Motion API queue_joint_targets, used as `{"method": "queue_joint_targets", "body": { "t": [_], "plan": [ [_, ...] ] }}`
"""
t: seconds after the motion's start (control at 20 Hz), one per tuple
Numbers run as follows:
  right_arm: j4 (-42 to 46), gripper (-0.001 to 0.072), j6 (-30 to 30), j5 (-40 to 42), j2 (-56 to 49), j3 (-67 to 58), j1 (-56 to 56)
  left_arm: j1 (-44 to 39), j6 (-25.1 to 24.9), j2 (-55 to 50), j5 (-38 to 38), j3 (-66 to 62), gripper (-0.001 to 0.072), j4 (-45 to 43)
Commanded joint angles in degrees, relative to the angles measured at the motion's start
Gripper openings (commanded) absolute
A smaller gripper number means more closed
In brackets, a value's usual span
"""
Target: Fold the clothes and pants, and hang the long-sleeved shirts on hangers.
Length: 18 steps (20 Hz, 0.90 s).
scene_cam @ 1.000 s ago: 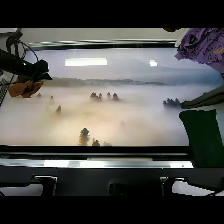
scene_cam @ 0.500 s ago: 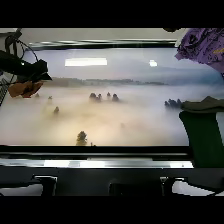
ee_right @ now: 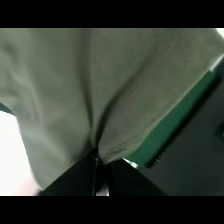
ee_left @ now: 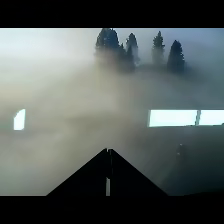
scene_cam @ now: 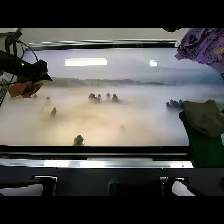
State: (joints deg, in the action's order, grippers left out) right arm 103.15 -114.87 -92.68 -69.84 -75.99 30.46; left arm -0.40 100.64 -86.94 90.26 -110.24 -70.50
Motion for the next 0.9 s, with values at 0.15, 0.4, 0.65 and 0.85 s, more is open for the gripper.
{"method": "queue_joint_targets", "body": {
  "t": [0.15, 0.4, 0.65, 0.85],
  "plan": [
    [6.88, 0.0025, -0.42, 2.16, 3.98, 15.3, 0.04, -0.02, -0.2, 0.02, -0.02, -0.02, 0.0018, -0.02],
    [10.82, 0.0025, -0.39, 3.93, 4.0, 20.96, 0.04, -0.02, -0.2, 0.02, -0.02, -0.02, 0.0017, -0.02],
    [12.98, 0.0026, -0.44, 5.68, 4.0, 24.15, 0.04, -0.02, -0.37, 0.0, -0.04, -0.02, 0.0017, -0.04],
    [13.53, 0.0026, -0.63, 5.62, 3.93, 25.27, 0.04, -0.02, -0.37, -0.02, -0.04, -0.02, 0.0017, -0.04]
  ]
}}
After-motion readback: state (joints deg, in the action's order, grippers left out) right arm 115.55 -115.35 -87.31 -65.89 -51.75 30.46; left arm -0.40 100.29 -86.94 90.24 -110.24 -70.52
